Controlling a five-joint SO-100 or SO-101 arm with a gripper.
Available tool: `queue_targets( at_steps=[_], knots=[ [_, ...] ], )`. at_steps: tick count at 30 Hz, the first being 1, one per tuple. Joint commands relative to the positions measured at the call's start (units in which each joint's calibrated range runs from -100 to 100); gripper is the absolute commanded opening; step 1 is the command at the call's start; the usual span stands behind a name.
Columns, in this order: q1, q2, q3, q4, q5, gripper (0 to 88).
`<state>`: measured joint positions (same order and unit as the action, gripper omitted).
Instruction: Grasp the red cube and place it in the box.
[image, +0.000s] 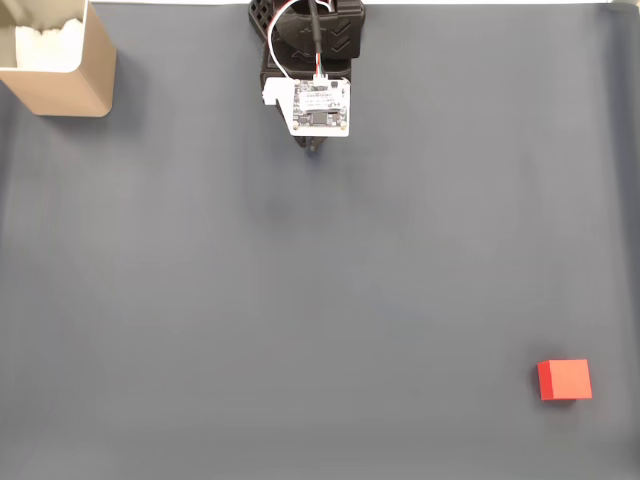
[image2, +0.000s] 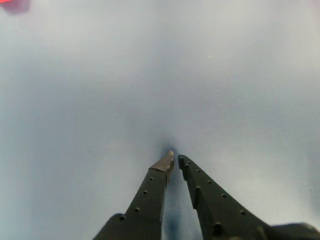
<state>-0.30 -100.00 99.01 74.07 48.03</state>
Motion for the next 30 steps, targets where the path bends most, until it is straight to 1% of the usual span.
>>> queue_targets(
  at_steps=[1, 7, 16, 21, 25, 30],
  knots=[
    [1.36, 0.78, 0.72, -3.33, 0.29, 0.0],
    [1.93, 5.63, -2.56, -12.67, 0.0, 0.0],
    [1.22, 18.02, -15.7, -23.98, 0.49, 0.0],
    [-0.41, 25.04, -24.19, -25.95, 0.78, 0.1],
    [-2.26, 32.5, -33.04, -25.54, -0.05, 0.1],
    [-4.39, 40.9, -42.89, -24.56, 0.24, 0.0]
  ],
)
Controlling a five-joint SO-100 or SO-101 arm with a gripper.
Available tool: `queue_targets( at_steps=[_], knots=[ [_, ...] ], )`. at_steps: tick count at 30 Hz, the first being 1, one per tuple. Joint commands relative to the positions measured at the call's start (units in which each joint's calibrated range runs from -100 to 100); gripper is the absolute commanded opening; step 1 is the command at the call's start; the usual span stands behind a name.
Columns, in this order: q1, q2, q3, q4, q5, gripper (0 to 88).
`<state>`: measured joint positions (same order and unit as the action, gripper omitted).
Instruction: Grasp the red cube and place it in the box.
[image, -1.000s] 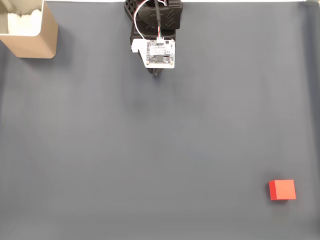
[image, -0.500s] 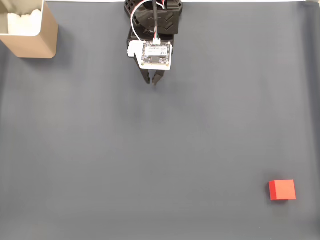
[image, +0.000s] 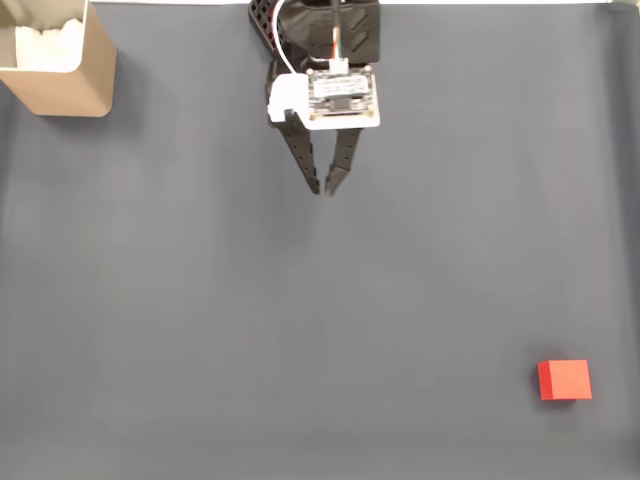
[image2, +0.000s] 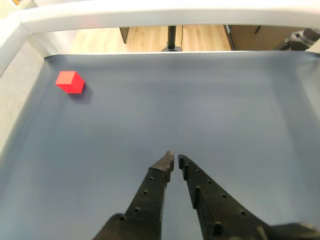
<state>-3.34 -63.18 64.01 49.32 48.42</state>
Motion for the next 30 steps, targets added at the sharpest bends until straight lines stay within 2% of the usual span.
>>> queue_targets(
  at_steps=[1, 19, 30],
  knots=[
    [-1.85, 5.73, -9.82, 0.18, 0.05, 0.0],
    [-12.93, 32.33, -35.46, 0.02, 4.0, 0.8],
    [-19.6, 49.75, -52.52, -0.14, 4.1, 1.7]
  ],
)
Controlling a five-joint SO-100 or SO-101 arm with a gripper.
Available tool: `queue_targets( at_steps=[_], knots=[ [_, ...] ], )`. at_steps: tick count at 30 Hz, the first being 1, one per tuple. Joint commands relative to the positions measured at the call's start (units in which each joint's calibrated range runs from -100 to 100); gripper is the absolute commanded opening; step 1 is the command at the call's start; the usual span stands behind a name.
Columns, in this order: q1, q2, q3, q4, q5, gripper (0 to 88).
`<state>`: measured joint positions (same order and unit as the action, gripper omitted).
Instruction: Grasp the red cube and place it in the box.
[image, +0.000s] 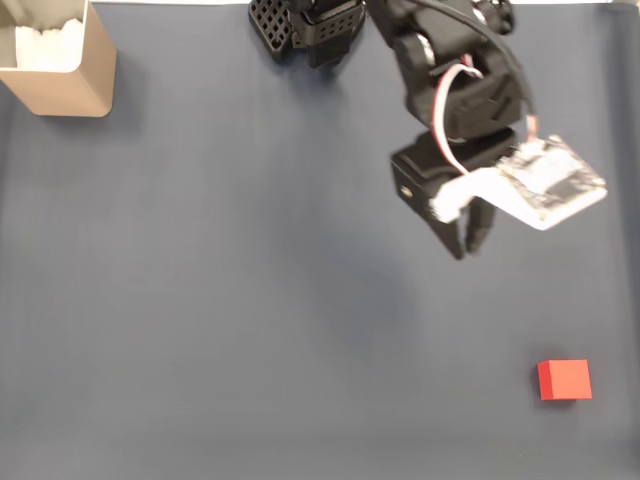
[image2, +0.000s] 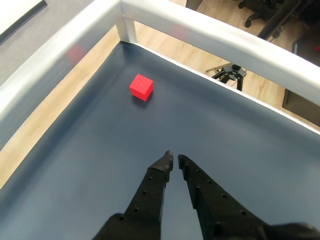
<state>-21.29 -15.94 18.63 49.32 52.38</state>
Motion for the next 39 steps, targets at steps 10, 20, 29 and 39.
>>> queue_targets(
  at_steps=[10, 20, 29, 39],
  knots=[
    [-3.64, 19.14, -22.82, -1.37, 0.54, 5.4],
    [-2.08, 30.32, -32.04, -5.47, 0.34, 15.5],
    [-1.15, 35.52, -34.68, -11.21, 0.73, 27.7],
    [-1.01, 41.93, -37.15, -15.96, 1.66, 34.7]
  ],
)
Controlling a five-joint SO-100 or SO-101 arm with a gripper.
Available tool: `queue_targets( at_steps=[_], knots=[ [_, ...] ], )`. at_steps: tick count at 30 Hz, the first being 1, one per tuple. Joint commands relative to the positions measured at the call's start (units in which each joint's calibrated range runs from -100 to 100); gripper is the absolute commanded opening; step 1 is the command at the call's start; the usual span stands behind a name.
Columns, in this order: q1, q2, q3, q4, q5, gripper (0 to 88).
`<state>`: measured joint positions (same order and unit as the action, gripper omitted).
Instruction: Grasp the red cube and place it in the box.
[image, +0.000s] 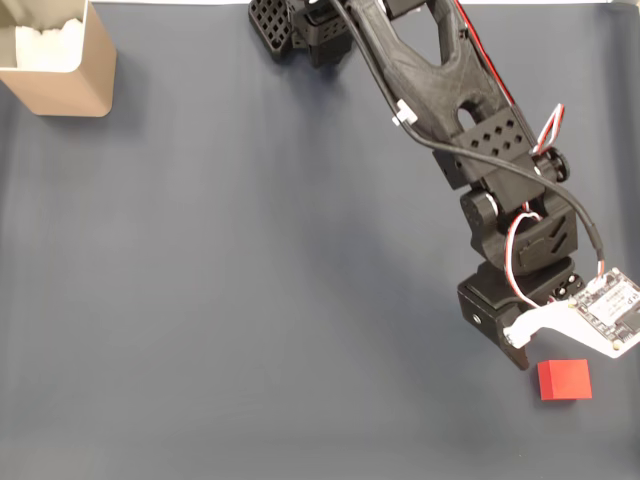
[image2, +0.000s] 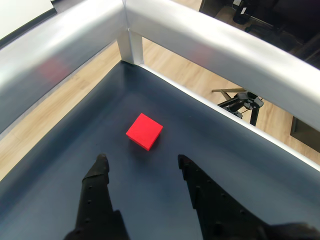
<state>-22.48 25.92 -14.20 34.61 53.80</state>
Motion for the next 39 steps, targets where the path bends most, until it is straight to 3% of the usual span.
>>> queue_targets(
  at_steps=[1, 22, 39],
  knots=[
    [0.11, 0.85, -4.97, -1.25, 0.24, 35.3],
    [-1.03, 18.96, -25.4, -1.41, 0.05, 40.0],
    [-1.6, 23.3, -29.33, -1.25, -0.2, 40.1]
  ],
)
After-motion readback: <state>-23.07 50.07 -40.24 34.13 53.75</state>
